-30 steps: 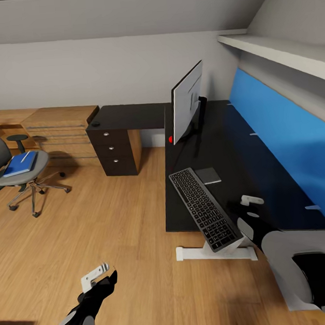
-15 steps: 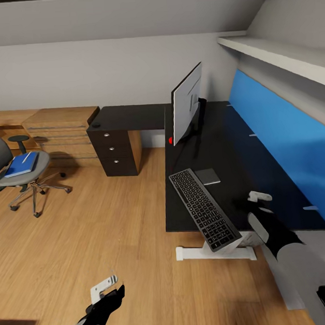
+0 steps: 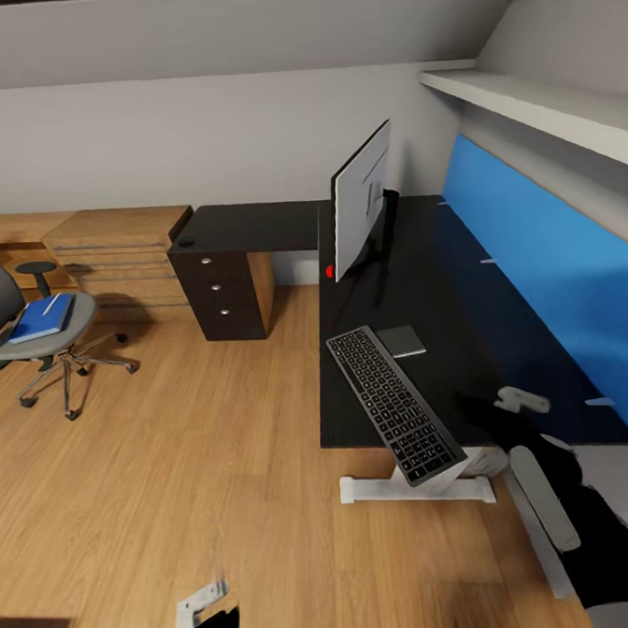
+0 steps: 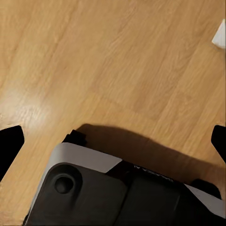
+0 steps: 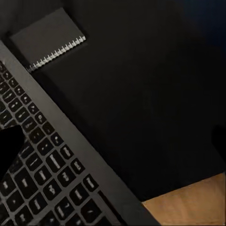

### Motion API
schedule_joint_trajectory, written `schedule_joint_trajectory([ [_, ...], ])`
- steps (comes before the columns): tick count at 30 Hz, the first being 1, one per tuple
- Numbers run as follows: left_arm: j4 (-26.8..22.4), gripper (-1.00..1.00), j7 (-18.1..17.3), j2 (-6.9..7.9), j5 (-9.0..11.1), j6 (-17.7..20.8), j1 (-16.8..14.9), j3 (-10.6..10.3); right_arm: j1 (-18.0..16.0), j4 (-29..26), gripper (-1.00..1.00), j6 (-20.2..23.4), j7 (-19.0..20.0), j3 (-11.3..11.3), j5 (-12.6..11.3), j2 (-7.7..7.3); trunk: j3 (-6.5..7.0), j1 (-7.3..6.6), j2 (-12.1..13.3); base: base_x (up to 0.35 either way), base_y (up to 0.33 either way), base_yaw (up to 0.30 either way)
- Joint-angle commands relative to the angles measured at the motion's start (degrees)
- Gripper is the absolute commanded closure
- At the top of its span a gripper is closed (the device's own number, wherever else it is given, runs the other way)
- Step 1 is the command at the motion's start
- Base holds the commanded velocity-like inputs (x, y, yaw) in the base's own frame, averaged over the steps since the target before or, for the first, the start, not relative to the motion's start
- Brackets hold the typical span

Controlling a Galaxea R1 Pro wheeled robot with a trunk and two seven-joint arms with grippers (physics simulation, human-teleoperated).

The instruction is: In the bedroom, organize the workspace by keeping the computer under the desk, ensuring the monitor is on the desk, placing the keyboard on the desk next to the monitor, placing the mouse on the desk next to the keyboard, moving the folder from the swivel chair onto the desk next to the mouse, stacking the notebook on top of the folder with the pen on top of the notebook, and positioning the swivel chair next to the desk.

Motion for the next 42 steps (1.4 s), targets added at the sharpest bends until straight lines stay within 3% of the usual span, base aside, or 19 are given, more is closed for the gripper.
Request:
schedule_joint_trajectory([
  [1,2.06,-1.00,0.31,0.23,0.60,-0.01,-0.02,0.06,0.52,-1.16,-1.00,0.96,-0.75,-0.11,-3.66,0.17,-0.07,0.02,-0.07,0.000,0.000,0.000],
  [6,7.29,-1.00,0.22,1.30,0.59,-2.20,-0.02,0.08,2.92,-4.45,-1.00,2.04,-1.03,-0.25,-9.52,0.41,-0.07,0.02,-0.07,0.000,0.000,0.000],
  [10,12.35,-1.00,0.13,2.88,0.60,-9.63,-0.02,0.04,5.22,-6.60,-1.00,2.33,-1.01,-0.27,-12.62,0.57,-0.07,0.02,-0.07,0.000,0.000,0.000],
  [13,13.47,-1.00,0.07,3.32,0.64,-13.49,-0.02,0.04,5.65,-6.92,-1.00,2.33,-0.99,-0.28,-14.29,0.63,-0.07,0.02,-0.07,0.000,0.000,0.000],
  [14,14.42,-1.00,0.02,4.89,0.78,-17.94,-0.02,0.05,6.26,-7.27,-1.00,2.35,-0.97,-0.53,-21.42,0.52,-0.07,0.02,-0.07,0.000,0.000,0.000],
  [15,14.47,-1.00,0.02,5.07,0.79,-18.21,-0.02,0.05,6.31,-7.30,-1.00,2.38,-0.99,-0.67,-22.63,0.48,-0.07,0.02,-0.07,0.000,0.000,0.000],
  [16,14.65,-1.00,0.01,5.65,0.83,-18.98,-0.02,0.06,6.48,-7.38,-1.00,2.48,-1.03,-1.52,-28.42,0.32,-0.07,0.02,-0.07,-0.024,0.000,0.000],
  [19,15.02,-1.00,0.06,5.75,0.82,-19.14,-0.02,0.06,6.56,-7.36,-1.00,2.59,-1.04,-2.28,-29.97,0.24,-0.07,0.02,-0.07,-0.110,0.000,0.000],
  [21,15.74,-1.00,0.11,5.78,0.76,-19.25,-0.02,0.05,7.09,-7.35,-1.00,2.75,-1.05,-4.47,-31.06,0.15,-0.07,0.02,-0.07,-0.283,0.000,-0.065],
  [42,16.77,-1.00,0.19,5.63,0.75,-19.27,-0.02,-0.03,7.24,-7.35,-1.00,2.75,-1.05,-4.75,-31.15,0.12,0.70,0.02,-0.07,-0.290,0.000,-0.160],
])
